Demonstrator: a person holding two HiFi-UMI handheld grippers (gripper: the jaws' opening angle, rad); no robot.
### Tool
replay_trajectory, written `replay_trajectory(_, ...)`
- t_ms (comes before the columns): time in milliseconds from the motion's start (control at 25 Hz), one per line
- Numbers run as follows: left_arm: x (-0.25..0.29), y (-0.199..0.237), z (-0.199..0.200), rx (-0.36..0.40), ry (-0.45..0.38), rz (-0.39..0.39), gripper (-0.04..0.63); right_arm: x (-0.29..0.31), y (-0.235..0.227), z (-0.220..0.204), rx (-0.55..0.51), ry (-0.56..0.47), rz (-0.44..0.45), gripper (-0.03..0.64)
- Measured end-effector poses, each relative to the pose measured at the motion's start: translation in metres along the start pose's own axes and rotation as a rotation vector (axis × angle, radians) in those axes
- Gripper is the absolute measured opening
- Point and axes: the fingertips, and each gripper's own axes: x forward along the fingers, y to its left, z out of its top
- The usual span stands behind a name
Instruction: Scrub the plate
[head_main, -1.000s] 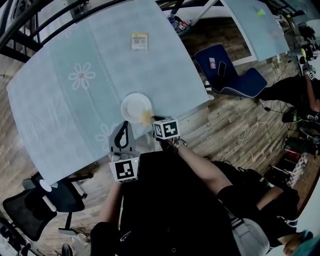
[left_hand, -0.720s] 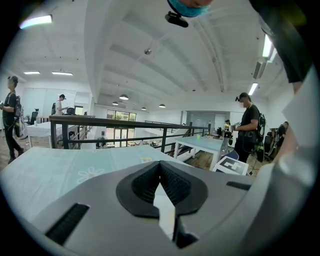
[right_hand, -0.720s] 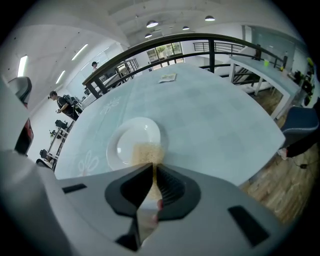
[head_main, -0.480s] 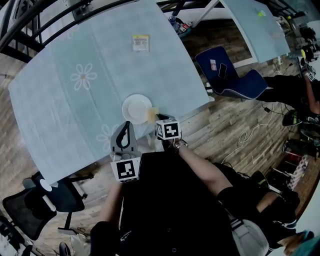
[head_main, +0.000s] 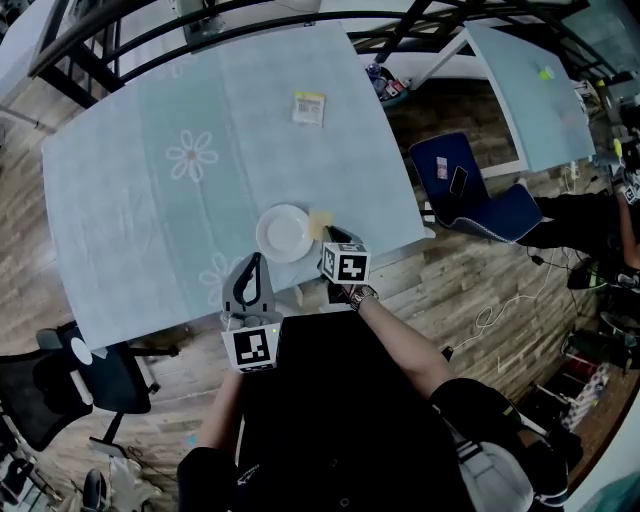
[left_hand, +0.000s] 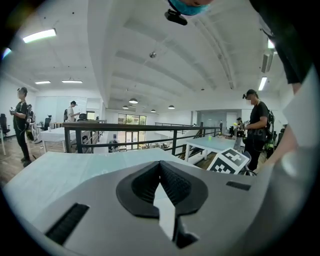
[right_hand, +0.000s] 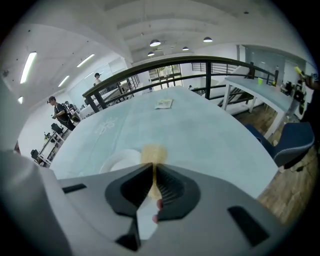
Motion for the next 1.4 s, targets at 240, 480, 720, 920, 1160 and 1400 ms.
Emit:
replay_trajectory(240, -0.006, -0.006, 0.000, -0.032, 0.013, 0.100, 0.012, -0.014, 0.006, 0.035, -0.098, -0.116, 0.080, 0.029)
replay_trajectory(480, 0.000, -0.051, 0.015, -0.035, 0.001, 0.145, 0.012, -0.039, -0.009, 0.075, -0.204, -0.208, 0.165, 0.029)
replay_trajectory(720, 0.004, -0.100, 0.057, -0.054, -0.095, 0.155, 0.012, -0.102, -0.020, 0.118, -0.247, -0.314, 0.298, 0.029)
replay_trajectory(920, -0.005, -0.124, 0.087, -0.089, -0.170, 0.232, 0.012, -0.174, -0.024, 0.143, -0.258, -0.389, 0.431, 0.029)
replay_trajectory(1160, -0.025, -0.147, 0.109, -0.117, -0.243, 0.304, 0.012, -0.243, -0.025, 0.154, -0.291, -0.424, 0.551, 0.029)
replay_trajectory(1400, -0.016, -0.166, 0.097, -0.120, -0.181, 0.329, 0.012, -0.278, -0.015, 0.137, -0.465, -0.522, 0.662, 0.029)
